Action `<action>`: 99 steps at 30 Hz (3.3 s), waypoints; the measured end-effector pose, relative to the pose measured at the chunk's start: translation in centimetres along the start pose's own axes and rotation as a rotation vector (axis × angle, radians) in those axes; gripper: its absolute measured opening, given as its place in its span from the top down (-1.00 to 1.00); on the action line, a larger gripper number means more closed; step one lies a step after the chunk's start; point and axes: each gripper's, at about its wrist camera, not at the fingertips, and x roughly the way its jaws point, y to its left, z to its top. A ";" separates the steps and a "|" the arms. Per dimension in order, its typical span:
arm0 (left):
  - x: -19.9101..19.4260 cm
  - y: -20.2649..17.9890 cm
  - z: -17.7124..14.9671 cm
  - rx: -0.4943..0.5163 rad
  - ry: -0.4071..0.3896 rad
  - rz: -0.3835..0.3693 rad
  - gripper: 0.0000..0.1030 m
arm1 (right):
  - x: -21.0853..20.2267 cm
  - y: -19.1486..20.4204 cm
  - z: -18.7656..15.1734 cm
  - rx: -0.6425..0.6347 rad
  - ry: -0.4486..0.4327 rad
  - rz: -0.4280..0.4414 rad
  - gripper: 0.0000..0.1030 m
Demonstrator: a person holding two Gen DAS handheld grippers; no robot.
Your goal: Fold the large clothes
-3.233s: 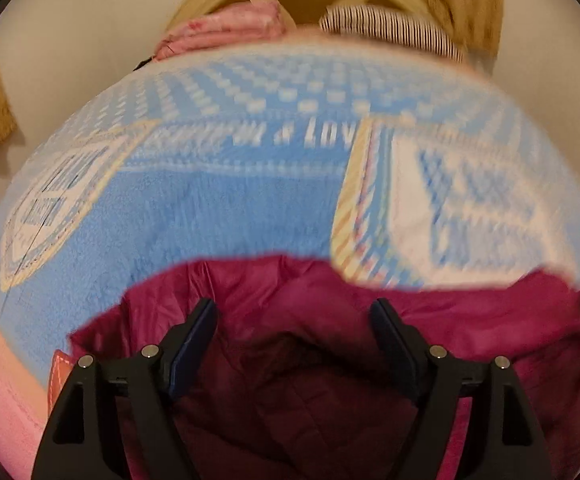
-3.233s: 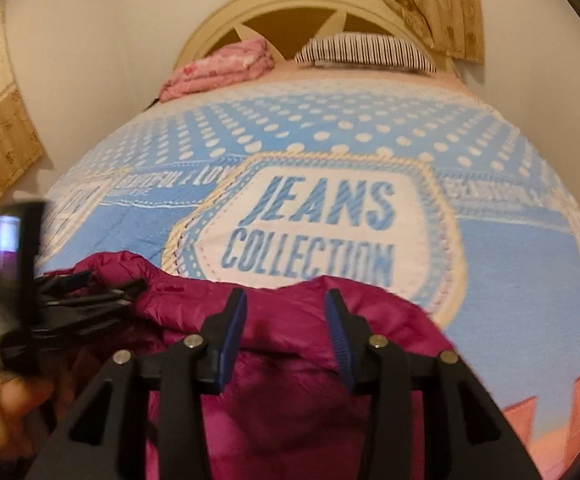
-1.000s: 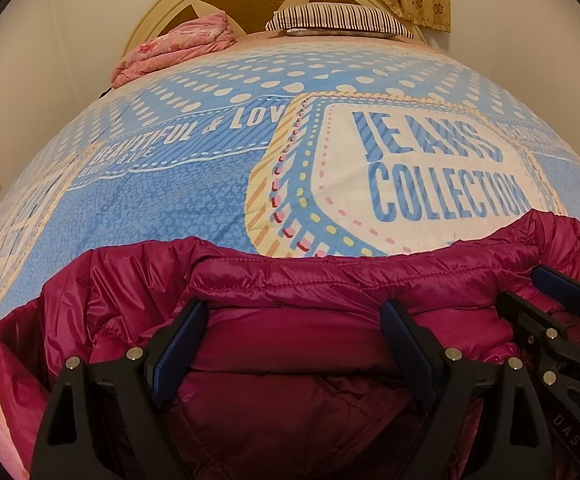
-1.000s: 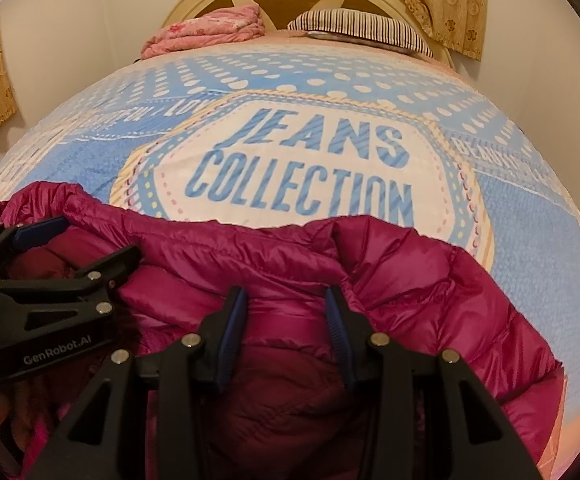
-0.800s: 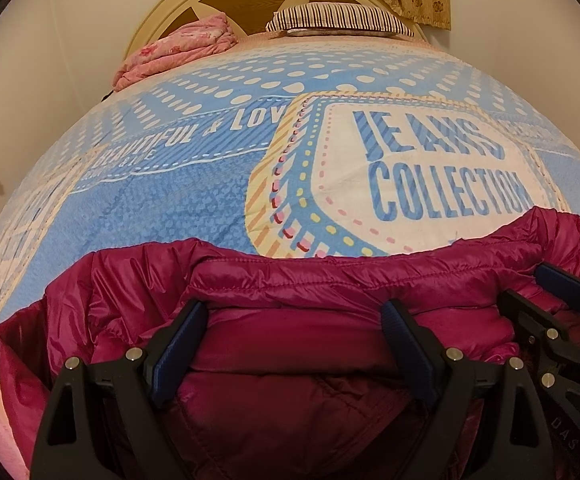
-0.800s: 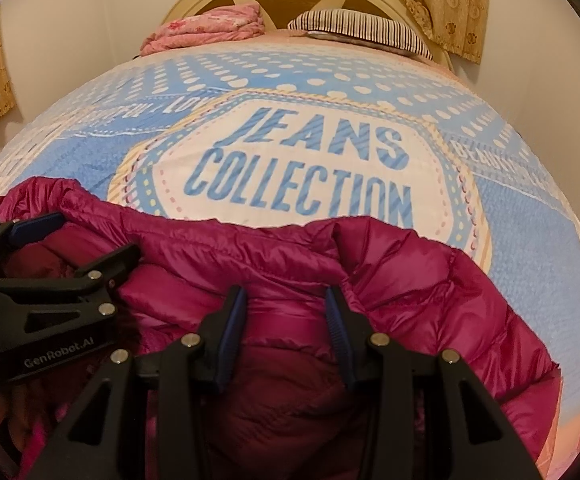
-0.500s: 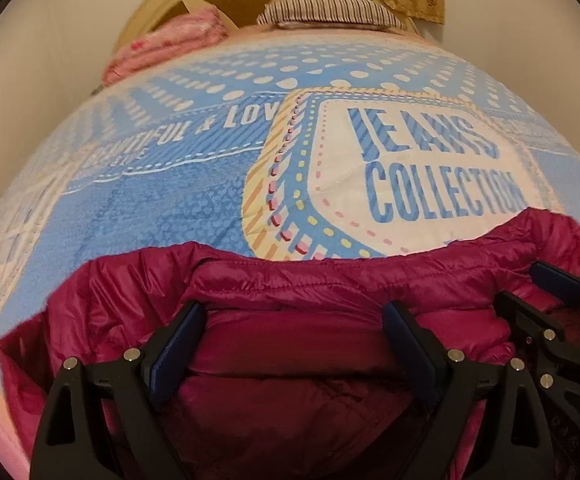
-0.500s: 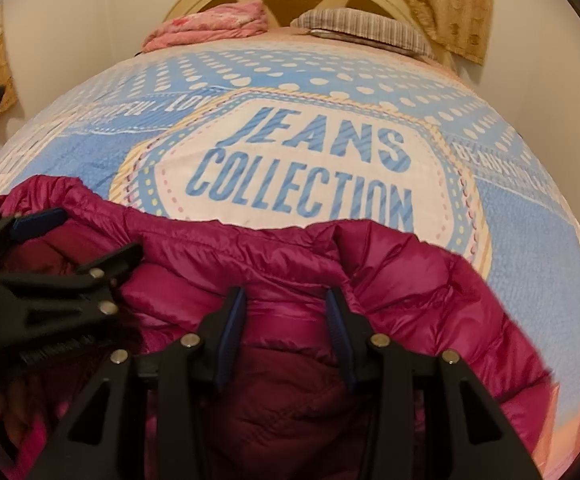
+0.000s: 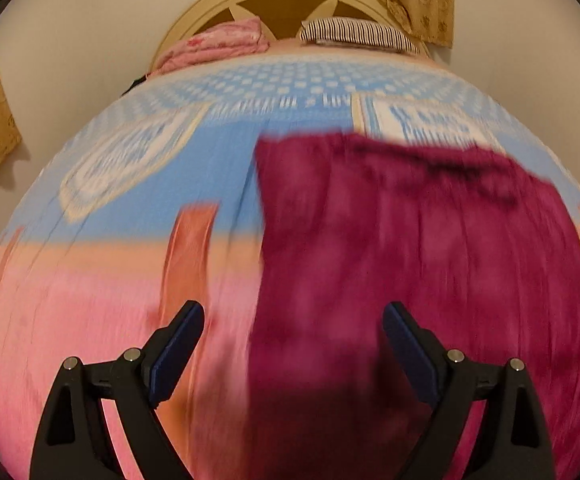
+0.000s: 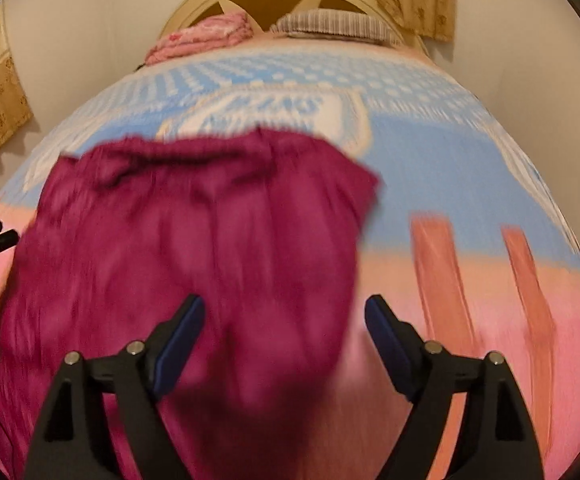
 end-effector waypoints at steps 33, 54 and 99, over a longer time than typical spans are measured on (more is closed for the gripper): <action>-12.5 -1.4 -20.9 -0.037 0.001 -0.126 0.63 | -12.0 3.9 -21.8 0.136 0.024 0.134 0.74; -32.5 1.2 -16.1 0.007 -0.400 -0.222 0.87 | -30.8 5.1 -18.1 0.071 -0.460 0.250 0.83; -5.5 -5.8 1.8 -0.069 -0.319 0.268 -0.79 | -6.4 12.3 2.0 0.021 -0.274 -0.134 -0.57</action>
